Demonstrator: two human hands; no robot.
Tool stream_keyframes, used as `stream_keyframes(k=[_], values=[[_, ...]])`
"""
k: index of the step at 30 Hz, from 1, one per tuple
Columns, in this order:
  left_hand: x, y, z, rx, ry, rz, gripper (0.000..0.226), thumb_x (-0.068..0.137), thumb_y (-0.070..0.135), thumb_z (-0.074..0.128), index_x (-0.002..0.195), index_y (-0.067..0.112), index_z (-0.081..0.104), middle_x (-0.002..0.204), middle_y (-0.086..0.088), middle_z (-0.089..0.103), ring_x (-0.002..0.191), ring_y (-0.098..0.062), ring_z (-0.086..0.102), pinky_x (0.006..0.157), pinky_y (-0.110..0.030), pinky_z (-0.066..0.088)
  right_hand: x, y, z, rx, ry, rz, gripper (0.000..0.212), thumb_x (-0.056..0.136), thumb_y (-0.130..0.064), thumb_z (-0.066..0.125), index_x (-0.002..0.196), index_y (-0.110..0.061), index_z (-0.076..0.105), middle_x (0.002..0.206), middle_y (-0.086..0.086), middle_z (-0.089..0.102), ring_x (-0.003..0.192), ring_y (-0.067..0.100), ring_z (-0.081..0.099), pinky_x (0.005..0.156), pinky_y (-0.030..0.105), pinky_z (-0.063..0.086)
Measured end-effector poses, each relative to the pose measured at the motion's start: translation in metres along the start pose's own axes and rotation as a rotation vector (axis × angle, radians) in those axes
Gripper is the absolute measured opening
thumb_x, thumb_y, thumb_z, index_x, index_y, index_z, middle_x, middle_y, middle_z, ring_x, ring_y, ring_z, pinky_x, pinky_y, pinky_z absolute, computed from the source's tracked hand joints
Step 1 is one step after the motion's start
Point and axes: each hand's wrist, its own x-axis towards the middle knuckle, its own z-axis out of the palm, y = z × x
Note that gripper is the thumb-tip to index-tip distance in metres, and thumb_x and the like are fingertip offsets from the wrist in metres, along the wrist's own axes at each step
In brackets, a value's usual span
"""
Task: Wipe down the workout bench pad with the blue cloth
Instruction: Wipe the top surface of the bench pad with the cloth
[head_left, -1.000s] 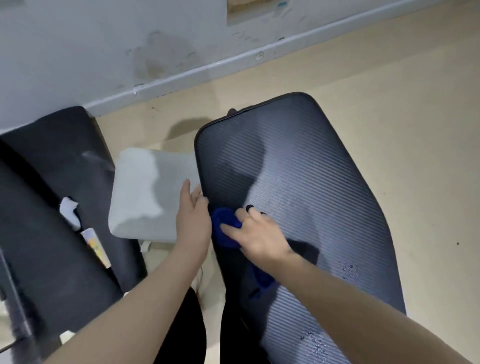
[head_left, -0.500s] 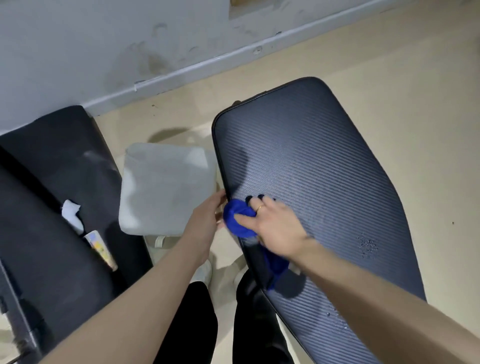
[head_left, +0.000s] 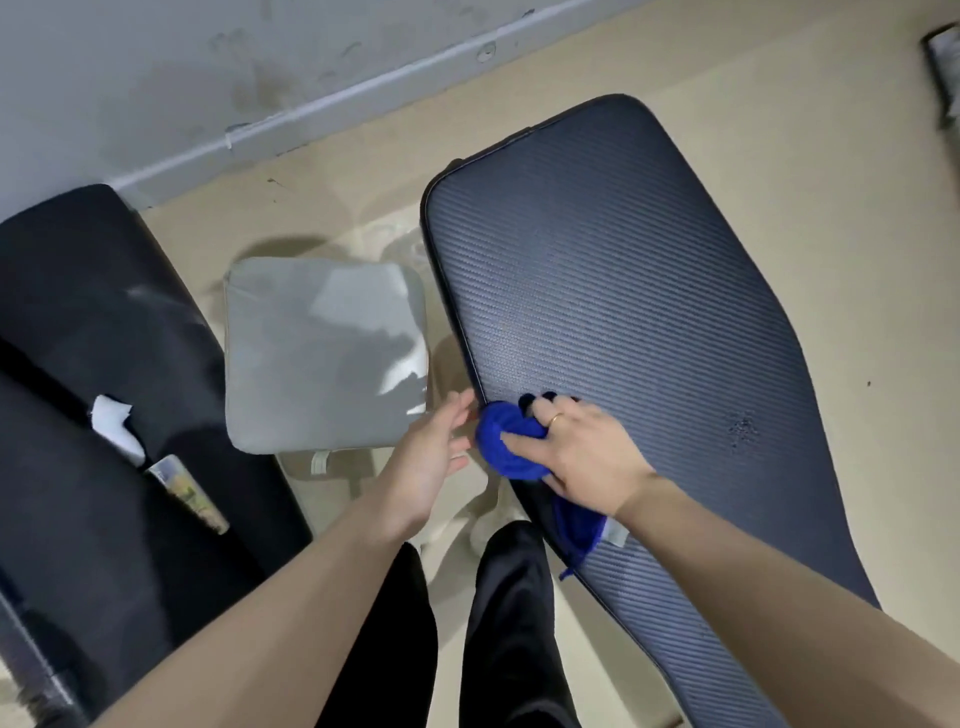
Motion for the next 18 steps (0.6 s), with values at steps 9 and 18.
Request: stream_keyframes(k=[9,18], values=[[0.005,-0.017,0.011,-0.095,-0.01,0.009,0.042,0.099,0.029,0.04,0.141,0.033,0.038,0.117,0.011,0.061,0.103,-0.011,0.059,0.085,-0.025,0.047,0.004,-0.007,0.005,0.016,0.111,0.268,0.062,0.048,-0.015,0.079,0.106,-0.022,0.059,0.084,0.013,0.058,0.064,0.031,0.057,0.045,0.028,0.044],[0.011,-0.031,0.018,-0.041,0.0,0.013,0.057,0.098,0.008,0.039,0.143,0.041,0.026,0.116,0.009,0.049,0.087,-0.008,0.058,0.075,-0.017,0.043,0.0,0.022,0.003,0.027,0.099,0.201,0.061,0.046,-0.018,0.082,0.104,-0.02,0.064,0.082,0.015,0.058,0.062,0.033,0.058,0.049,0.031,0.047]])
